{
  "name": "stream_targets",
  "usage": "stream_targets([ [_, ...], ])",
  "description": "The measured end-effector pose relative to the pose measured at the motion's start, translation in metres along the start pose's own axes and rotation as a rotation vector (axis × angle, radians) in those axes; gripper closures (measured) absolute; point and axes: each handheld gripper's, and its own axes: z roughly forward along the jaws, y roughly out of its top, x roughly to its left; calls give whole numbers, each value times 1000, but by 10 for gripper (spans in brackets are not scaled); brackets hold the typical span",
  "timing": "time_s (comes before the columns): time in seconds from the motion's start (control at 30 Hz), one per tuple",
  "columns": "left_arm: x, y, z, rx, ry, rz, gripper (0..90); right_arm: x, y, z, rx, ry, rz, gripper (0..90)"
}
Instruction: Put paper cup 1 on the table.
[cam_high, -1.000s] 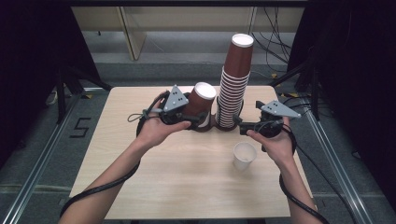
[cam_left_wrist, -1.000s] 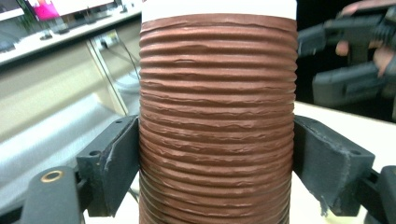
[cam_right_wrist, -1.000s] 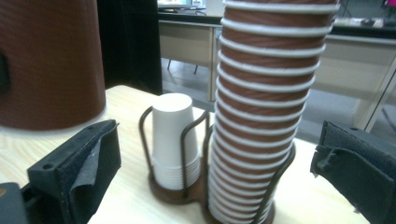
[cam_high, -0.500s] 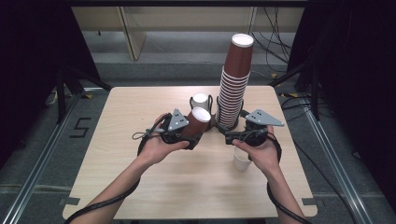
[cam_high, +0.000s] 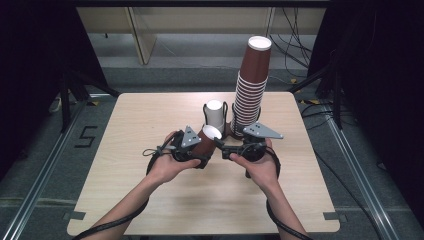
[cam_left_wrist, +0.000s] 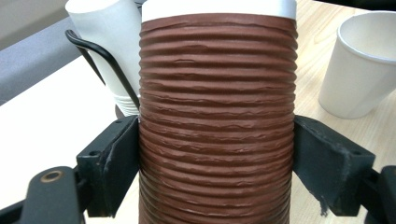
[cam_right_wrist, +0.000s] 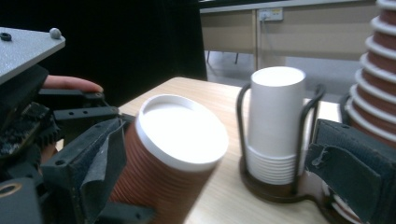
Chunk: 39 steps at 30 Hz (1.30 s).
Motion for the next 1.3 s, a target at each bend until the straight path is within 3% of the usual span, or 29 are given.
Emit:
stream_targets([
  [0.2, -5, -1, 3, 14, -11, 10, 185, 4, -6, 11, 12, 13, 40, 51],
  [0.43, -4, -1, 4, 14, -13, 1, 185, 3, -10, 12, 23, 11, 79, 57],
  [0.63, -3, 0, 4, 52, -28, 15, 185, 3, -14, 13, 21, 18, 100, 58],
  [0.73, -2, 0, 4, 67, -38, 19, 185, 3, -16, 13, 23, 6, 85, 59],
  [0.77, -2, 0, 4, 69, -39, 22, 185, 4, -17, 13, 19, 24, 107, 59],
  [1.3, -7, -1, 5, 42, -43, 24, 185, 8, -25, 23, 38, 46, 147, 75],
])
